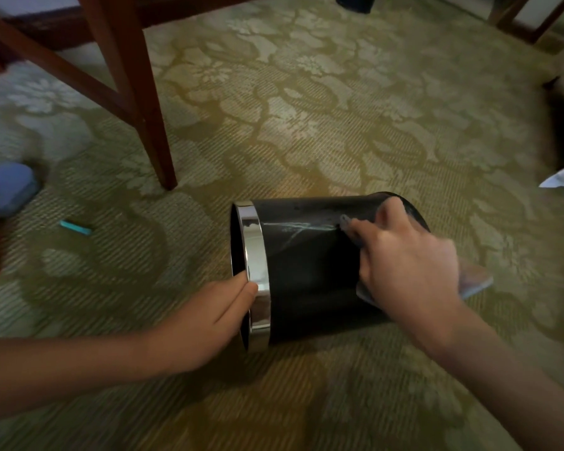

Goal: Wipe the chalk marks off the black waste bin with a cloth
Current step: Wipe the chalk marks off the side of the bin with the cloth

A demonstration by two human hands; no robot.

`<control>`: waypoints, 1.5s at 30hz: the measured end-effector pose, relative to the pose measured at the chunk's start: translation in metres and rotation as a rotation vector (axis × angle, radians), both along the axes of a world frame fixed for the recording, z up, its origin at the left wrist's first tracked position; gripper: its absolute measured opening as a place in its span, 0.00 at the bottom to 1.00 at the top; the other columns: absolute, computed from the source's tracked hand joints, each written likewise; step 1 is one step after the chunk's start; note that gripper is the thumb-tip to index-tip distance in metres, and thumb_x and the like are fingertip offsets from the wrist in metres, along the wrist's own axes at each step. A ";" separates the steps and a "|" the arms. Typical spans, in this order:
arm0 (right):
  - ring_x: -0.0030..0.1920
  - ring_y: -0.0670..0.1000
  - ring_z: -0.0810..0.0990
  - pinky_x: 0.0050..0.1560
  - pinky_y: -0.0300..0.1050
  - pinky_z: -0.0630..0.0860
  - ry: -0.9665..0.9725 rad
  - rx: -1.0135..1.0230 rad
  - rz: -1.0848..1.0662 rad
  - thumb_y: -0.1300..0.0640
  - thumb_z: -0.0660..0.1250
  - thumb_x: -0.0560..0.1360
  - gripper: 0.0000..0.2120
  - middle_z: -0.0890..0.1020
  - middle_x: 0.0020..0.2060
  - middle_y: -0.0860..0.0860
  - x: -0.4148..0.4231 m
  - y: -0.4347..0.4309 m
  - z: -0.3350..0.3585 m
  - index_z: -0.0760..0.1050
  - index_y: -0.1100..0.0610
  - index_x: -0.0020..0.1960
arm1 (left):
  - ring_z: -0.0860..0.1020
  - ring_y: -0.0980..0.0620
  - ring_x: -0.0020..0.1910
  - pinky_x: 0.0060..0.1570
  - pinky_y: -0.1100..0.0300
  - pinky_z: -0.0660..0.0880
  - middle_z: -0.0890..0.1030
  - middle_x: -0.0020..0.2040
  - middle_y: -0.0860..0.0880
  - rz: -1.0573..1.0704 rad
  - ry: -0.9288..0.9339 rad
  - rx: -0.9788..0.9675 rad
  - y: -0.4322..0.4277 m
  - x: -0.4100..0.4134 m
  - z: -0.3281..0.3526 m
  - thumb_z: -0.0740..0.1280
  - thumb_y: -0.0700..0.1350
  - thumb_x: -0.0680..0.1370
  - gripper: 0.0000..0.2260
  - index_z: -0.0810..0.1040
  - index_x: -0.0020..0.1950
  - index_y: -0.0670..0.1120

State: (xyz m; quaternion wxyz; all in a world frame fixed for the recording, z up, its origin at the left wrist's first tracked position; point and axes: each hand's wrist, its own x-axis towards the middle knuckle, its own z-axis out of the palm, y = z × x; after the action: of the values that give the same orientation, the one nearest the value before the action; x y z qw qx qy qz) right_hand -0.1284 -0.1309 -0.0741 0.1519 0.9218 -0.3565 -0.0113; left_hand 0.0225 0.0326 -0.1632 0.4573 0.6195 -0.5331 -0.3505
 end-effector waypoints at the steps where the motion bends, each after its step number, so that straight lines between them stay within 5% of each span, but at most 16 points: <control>1: 0.47 0.50 0.75 0.31 0.44 0.68 0.001 -0.007 -0.002 0.51 0.61 0.75 0.13 0.68 0.53 0.50 0.001 0.001 0.000 0.74 0.47 0.59 | 0.75 0.66 0.29 0.31 0.77 0.66 0.78 0.32 0.63 0.005 -0.005 -0.001 0.000 0.001 -0.001 0.53 0.43 0.84 0.15 0.72 0.42 0.56; 4: 0.44 0.51 0.76 0.28 0.41 0.62 -0.017 0.067 0.129 0.50 0.69 0.68 0.18 0.71 0.52 0.51 0.015 0.036 -0.009 0.76 0.49 0.58 | 0.75 0.64 0.31 0.33 0.75 0.68 0.79 0.34 0.62 0.018 -0.026 -0.005 -0.001 0.001 -0.003 0.53 0.46 0.83 0.14 0.72 0.43 0.58; 7: 0.36 0.51 0.76 0.25 0.42 0.67 -0.042 0.190 0.309 0.49 0.79 0.57 0.23 0.75 0.44 0.53 0.025 0.066 -0.014 0.81 0.53 0.50 | 0.79 0.56 0.37 0.39 0.60 0.75 0.81 0.39 0.55 0.019 -0.044 0.019 0.000 0.001 -0.007 0.52 0.50 0.82 0.13 0.76 0.50 0.50; 14: 0.35 0.53 0.72 0.31 0.44 0.59 0.007 -0.010 -0.043 0.51 0.64 0.72 0.12 0.71 0.49 0.52 0.022 -0.010 0.006 0.79 0.46 0.54 | 0.72 0.62 0.27 0.32 0.71 0.66 0.75 0.28 0.60 0.051 -0.013 0.025 -0.003 0.001 0.001 0.53 0.46 0.83 0.16 0.69 0.37 0.54; 20: 0.39 0.51 0.69 0.30 0.44 0.59 -0.021 0.171 0.223 0.51 0.72 0.66 0.16 0.69 0.50 0.53 0.045 0.058 -0.010 0.77 0.51 0.52 | 0.74 0.55 0.30 0.35 0.55 0.73 0.76 0.32 0.52 0.027 -0.044 0.002 -0.001 0.002 -0.006 0.51 0.54 0.83 0.13 0.73 0.44 0.62; 23: 0.34 0.50 0.65 0.28 0.42 0.52 -0.020 0.151 0.225 0.49 0.73 0.65 0.13 0.71 0.46 0.51 0.042 0.047 -0.006 0.79 0.48 0.49 | 0.73 0.60 0.31 0.34 0.67 0.70 0.76 0.34 0.59 -0.004 -0.037 -0.026 0.001 0.000 -0.009 0.51 0.55 0.81 0.12 0.72 0.45 0.65; 25: 0.34 0.52 0.73 0.29 0.43 0.54 -0.014 0.085 0.113 0.49 0.68 0.68 0.13 0.72 0.47 0.50 0.034 0.018 0.000 0.79 0.44 0.52 | 0.73 0.60 0.32 0.35 0.69 0.69 0.76 0.34 0.59 0.016 -0.044 -0.007 0.000 0.000 -0.010 0.52 0.55 0.81 0.12 0.72 0.42 0.63; 29: 0.41 0.55 0.78 0.34 0.45 0.61 -0.030 0.045 -0.050 0.51 0.62 0.73 0.13 0.72 0.50 0.50 0.034 -0.006 0.008 0.79 0.46 0.56 | 0.74 0.55 0.32 0.37 0.54 0.73 0.75 0.33 0.52 0.032 -0.074 0.036 0.002 0.002 -0.011 0.52 0.53 0.81 0.15 0.71 0.39 0.53; 34: 0.29 0.49 0.60 0.29 0.43 0.53 -0.045 0.226 0.208 0.49 0.67 0.70 0.10 0.63 0.42 0.49 0.049 0.051 -0.001 0.77 0.48 0.51 | 0.74 0.66 0.34 0.39 0.72 0.68 0.76 0.36 0.66 -0.036 -0.151 -0.044 0.007 -0.004 -0.007 0.54 0.50 0.82 0.11 0.72 0.44 0.59; 38: 0.40 0.55 0.78 0.34 0.45 0.61 -0.033 0.157 0.135 0.49 0.65 0.71 0.14 0.72 0.48 0.48 0.040 0.020 0.002 0.78 0.42 0.56 | 0.74 0.68 0.32 0.36 0.76 0.65 0.76 0.35 0.69 -0.078 -0.165 -0.002 0.010 -0.005 0.004 0.53 0.47 0.82 0.17 0.68 0.42 0.70; 41: 0.43 0.55 0.79 0.35 0.44 0.62 0.006 0.049 -0.024 0.49 0.63 0.74 0.13 0.72 0.51 0.49 0.033 -0.005 0.011 0.78 0.44 0.56 | 0.73 0.61 0.33 0.41 0.68 0.71 0.75 0.32 0.60 -0.077 -0.160 0.055 0.011 -0.004 0.002 0.54 0.48 0.83 0.12 0.70 0.42 0.59; 43: 0.37 0.53 0.74 0.32 0.44 0.58 0.004 0.048 0.007 0.49 0.64 0.72 0.13 0.69 0.48 0.49 0.038 0.006 0.009 0.78 0.45 0.56 | 0.72 0.53 0.37 0.47 0.53 0.74 0.71 0.33 0.55 -0.059 -0.209 0.132 0.012 -0.003 0.000 0.52 0.50 0.82 0.12 0.72 0.48 0.48; 45: 0.35 0.52 0.65 0.31 0.45 0.55 -0.014 0.146 0.125 0.50 0.68 0.69 0.13 0.64 0.46 0.50 0.046 0.039 0.002 0.76 0.46 0.54 | 0.75 0.44 0.42 0.50 0.50 0.74 0.75 0.39 0.48 -0.067 -0.257 0.164 0.014 -0.005 -0.003 0.51 0.50 0.82 0.16 0.73 0.53 0.42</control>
State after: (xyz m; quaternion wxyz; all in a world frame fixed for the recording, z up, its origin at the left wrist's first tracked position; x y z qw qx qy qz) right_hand -0.0821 -0.0924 -0.0716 0.0824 0.9509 -0.2977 -0.0214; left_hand 0.0175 0.0464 -0.1658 0.3212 0.6765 -0.5773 -0.3256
